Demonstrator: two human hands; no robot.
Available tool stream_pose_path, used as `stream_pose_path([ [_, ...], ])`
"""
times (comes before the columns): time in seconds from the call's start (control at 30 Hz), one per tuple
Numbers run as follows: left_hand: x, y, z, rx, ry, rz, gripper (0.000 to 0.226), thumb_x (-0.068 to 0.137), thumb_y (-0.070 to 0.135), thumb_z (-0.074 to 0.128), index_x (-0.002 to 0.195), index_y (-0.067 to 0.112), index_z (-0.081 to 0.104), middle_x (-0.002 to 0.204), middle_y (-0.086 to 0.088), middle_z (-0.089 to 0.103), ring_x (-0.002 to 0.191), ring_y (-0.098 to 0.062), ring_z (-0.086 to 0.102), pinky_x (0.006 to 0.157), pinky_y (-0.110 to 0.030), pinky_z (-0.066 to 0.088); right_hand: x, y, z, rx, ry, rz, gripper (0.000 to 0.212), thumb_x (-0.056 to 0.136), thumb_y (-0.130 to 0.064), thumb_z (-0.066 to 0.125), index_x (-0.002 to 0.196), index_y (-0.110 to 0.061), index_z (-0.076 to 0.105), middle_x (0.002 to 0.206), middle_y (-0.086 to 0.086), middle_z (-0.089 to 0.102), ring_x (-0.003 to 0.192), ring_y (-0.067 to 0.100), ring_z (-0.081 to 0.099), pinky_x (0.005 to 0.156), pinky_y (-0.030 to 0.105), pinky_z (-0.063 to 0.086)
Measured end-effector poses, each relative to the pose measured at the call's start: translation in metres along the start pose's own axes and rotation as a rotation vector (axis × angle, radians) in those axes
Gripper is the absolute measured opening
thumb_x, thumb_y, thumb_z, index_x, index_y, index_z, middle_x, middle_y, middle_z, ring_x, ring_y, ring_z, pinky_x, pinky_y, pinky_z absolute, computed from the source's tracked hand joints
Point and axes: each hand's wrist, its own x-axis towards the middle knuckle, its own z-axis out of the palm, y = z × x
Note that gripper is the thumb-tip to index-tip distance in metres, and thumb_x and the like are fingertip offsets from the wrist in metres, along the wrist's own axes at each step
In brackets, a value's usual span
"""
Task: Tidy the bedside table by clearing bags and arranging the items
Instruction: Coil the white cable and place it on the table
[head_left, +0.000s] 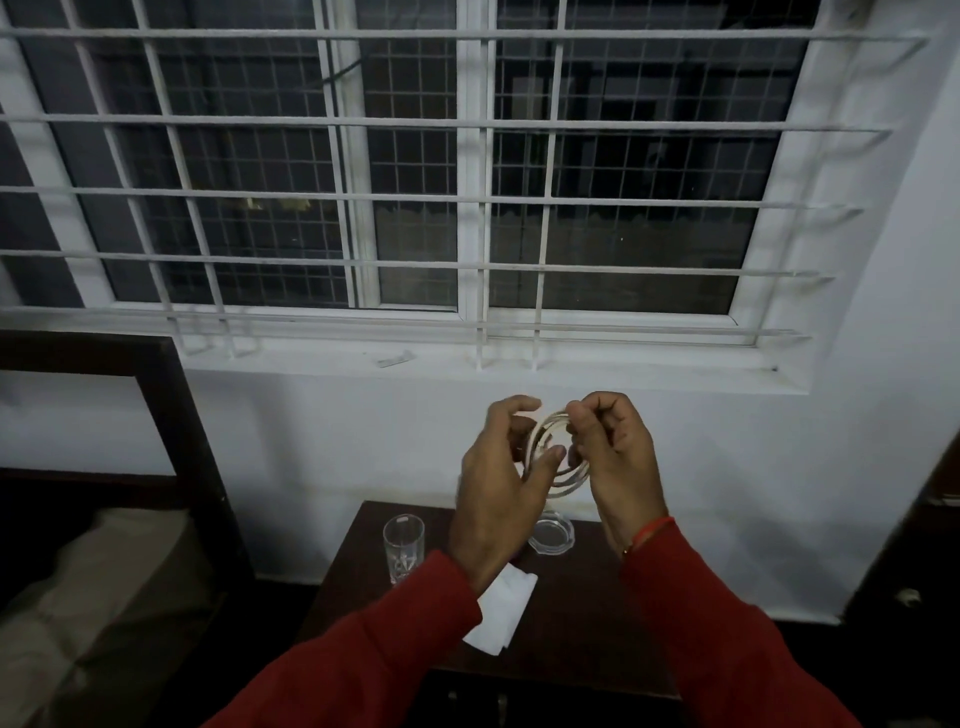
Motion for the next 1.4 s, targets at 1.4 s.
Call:
stream_pose_path([
  [1.4,-0.02,-0.025,-0.006,-0.601,-0.073,-0.587,0.017,0.086,0.013,0.076,0.102,0.008,0.079,0.103,-0.026,0.075,0.082,-0.028,0.068,0.079,-0.04,0.056,-0.015,0.046,-0.004,-0.318,0.333,-0.102,0.016,0.093,-0.027,0.065,0.088,-0.017,0.054,0.079,-0.004,0.063,0.066,0.02,0.061,0.062,0.037,0.051],
])
